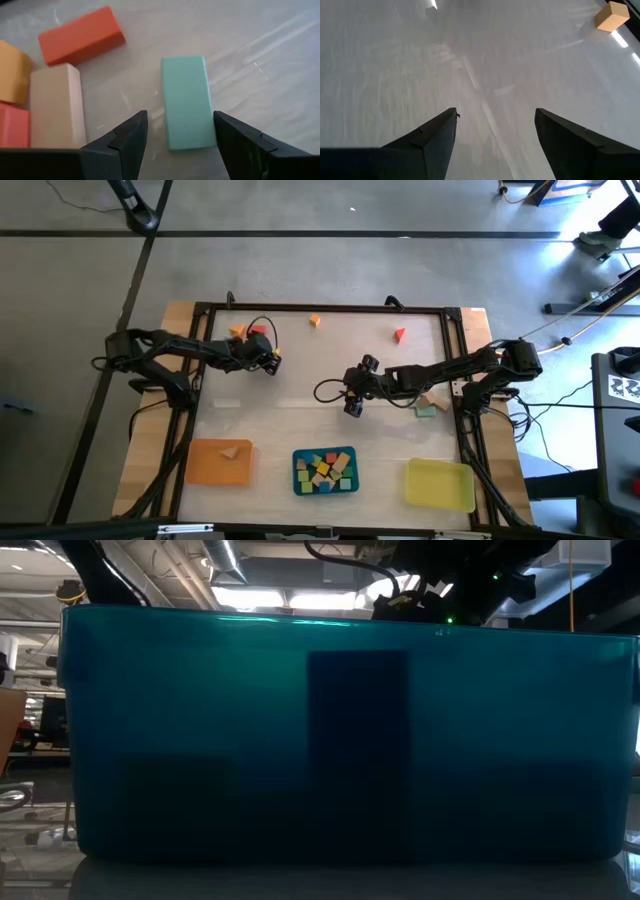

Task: Sort blocks by size
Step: Put the light blue rectangular block into the yellow bin

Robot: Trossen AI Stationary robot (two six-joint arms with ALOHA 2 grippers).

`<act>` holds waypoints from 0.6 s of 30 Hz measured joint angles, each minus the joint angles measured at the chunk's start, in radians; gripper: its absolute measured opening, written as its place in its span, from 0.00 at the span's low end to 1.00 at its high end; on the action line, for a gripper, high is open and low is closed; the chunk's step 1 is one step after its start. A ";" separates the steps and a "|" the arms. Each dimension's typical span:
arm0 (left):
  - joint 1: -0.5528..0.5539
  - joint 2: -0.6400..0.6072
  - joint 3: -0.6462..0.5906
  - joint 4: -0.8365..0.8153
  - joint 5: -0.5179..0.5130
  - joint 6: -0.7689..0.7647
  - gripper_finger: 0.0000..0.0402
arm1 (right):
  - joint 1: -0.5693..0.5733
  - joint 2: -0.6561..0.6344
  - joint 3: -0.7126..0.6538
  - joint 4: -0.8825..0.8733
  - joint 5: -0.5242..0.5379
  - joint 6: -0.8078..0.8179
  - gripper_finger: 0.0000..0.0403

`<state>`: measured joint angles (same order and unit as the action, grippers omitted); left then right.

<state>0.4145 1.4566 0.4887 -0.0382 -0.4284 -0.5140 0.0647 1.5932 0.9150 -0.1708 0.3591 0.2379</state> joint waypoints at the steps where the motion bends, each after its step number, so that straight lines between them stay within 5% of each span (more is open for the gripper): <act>1: 0.000 0.011 -0.004 0.014 0.000 0.001 0.53 | 0.000 0.000 0.000 0.003 0.000 -0.001 0.66; 5: 0.000 0.043 -0.005 0.046 0.012 0.028 0.50 | 0.000 0.000 0.000 0.006 0.000 -0.002 0.66; 13: -0.002 0.048 -0.005 0.050 0.023 0.054 0.29 | 0.000 0.000 0.000 0.013 0.000 -0.008 0.66; 18: -0.046 0.010 -0.006 0.033 0.027 0.044 0.29 | 0.000 0.000 0.000 0.014 0.014 -0.009 0.66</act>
<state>0.3687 1.4664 0.4831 -0.0053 -0.4010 -0.4701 0.0650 1.5932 0.9150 -0.1570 0.3735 0.2291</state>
